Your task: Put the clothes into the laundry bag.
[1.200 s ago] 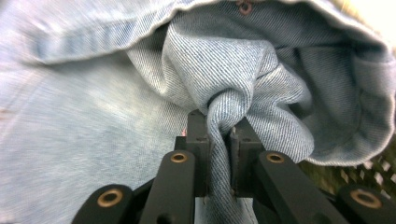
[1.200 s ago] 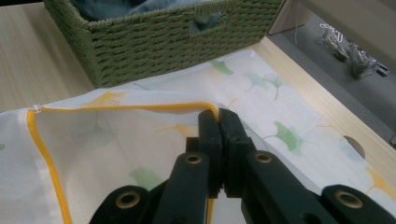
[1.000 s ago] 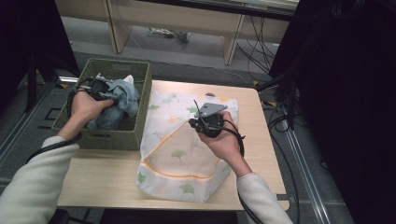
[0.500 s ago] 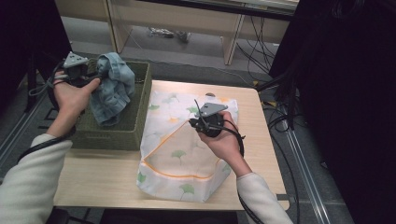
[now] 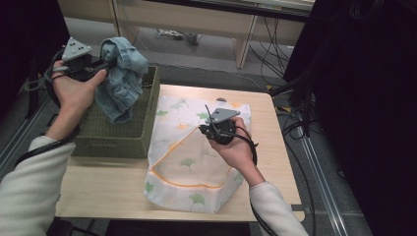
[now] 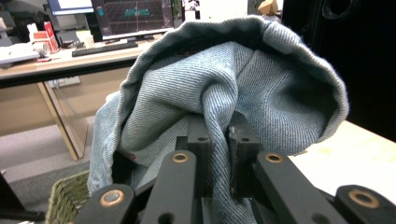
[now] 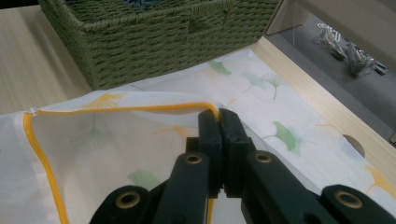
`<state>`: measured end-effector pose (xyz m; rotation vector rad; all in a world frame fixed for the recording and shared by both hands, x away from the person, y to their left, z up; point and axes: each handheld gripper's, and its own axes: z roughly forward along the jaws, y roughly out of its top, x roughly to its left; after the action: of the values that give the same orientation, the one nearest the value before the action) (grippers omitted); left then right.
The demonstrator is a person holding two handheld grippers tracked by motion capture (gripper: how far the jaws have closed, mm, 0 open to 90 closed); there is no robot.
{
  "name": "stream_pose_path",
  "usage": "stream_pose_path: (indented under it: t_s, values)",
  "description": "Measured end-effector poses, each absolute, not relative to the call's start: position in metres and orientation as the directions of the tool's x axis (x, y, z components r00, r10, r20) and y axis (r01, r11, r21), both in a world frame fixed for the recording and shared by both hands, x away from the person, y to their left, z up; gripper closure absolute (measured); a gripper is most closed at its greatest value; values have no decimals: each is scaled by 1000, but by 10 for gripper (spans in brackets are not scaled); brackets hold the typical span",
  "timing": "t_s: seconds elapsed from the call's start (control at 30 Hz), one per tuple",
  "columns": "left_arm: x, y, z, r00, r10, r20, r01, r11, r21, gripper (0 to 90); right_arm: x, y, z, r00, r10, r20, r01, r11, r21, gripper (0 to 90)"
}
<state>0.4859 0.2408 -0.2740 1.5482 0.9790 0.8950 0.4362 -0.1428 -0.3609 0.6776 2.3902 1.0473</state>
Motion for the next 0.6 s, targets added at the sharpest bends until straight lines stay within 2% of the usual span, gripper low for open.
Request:
stream_pose_path:
  t_s: [0.6]
  values:
    - [451,220,-245,458,882,112,29,-140,990,815,437,-145,-360,-783,586,-208,244,597,765,900]
